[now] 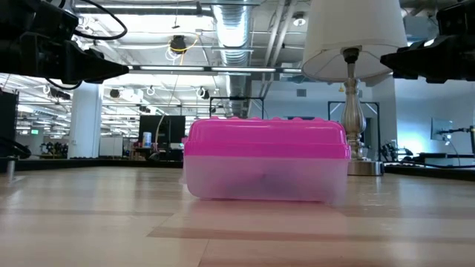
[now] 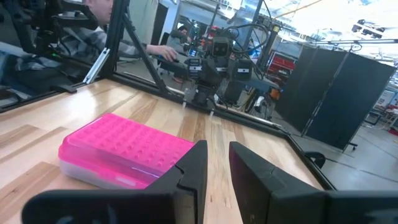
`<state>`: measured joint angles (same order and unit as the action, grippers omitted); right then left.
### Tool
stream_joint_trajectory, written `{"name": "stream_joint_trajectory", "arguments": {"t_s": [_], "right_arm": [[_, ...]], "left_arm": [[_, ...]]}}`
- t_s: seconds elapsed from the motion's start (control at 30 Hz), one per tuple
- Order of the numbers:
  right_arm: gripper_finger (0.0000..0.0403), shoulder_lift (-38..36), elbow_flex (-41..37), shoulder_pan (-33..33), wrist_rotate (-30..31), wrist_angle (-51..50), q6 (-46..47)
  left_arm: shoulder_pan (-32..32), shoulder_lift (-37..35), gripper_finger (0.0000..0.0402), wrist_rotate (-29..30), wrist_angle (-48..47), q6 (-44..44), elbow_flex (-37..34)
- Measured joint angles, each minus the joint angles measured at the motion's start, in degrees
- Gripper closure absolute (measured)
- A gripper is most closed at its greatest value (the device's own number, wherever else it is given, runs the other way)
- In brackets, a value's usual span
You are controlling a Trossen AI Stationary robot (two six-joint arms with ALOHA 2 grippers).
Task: Pick & place school supplies into a supply box
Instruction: Return to Home Position
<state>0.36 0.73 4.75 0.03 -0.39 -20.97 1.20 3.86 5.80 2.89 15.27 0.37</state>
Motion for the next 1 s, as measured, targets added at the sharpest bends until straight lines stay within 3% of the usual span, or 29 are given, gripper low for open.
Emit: {"name": "stream_joint_trajectory", "arguments": {"t_s": [1.0], "right_arm": [[0.034,0.0,0.0,0.0,0.0,0.0,0.0]], "left_arm": [[0.0,0.0,0.0269,0.0,0.0,0.0,0.0]]}}
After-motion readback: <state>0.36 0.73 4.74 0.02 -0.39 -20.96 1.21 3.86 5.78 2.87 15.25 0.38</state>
